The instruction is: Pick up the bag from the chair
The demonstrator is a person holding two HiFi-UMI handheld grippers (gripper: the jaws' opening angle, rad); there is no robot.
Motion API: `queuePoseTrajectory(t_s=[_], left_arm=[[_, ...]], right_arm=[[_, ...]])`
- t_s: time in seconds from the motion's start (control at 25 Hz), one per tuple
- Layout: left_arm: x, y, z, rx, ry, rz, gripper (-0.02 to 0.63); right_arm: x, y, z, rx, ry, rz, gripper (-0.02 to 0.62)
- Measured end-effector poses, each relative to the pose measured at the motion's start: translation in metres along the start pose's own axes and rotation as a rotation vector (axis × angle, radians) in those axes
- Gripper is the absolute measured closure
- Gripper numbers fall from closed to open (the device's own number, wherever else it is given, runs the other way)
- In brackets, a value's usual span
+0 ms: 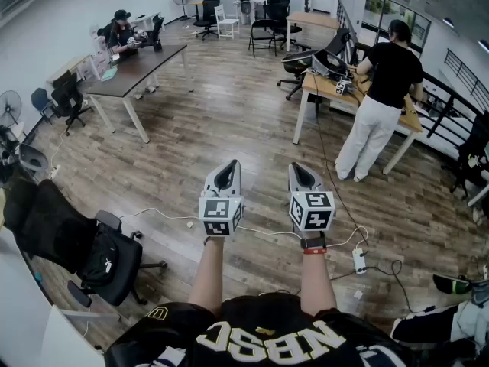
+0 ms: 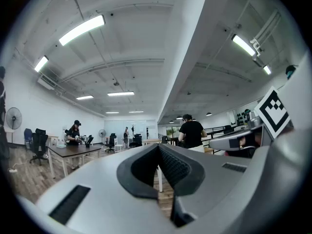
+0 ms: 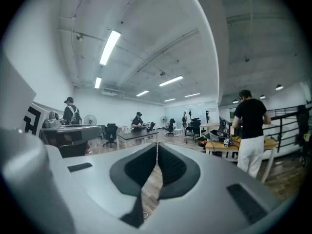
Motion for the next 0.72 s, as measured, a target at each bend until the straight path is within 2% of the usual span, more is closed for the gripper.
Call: queuePoseTrajectory(t_s=[0.2,0.36,0.56,0.72], left_arm=[[-0.015,-0.009,0.003,0.006,-0.005,-0.049,0.592],[-0.034,-0.024,0.003,0.009,-0.005,-0.124,0.591],[-0.065,-0.048,-0.002,0.036,-0.001,-0.247,0.591],[-0.105,-0.075,-0.004,0.049,0.001,-0.388,0.591]], right_arm=[[0.002,-0.009,0.004,-0.004,-0.003,-0.038,0.580],[0.013,-0.023,0.005,-0.003,-0.004,-0.110,0.577],[0.033,-0.051,0.004,0.018,0.012,-0.221,0.577],[0.051,-0.090,0.014,0.003,-0.012,-0.359,0.578]])
Point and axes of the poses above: the fingertips, and each gripper's own axes: x forward along the fingers, y to its right, z out of its underside, the point moved 7 cm from there along -x, backward along the fingers, and after that the axes turned 14 degrees about -z, right-handed, at the moved point
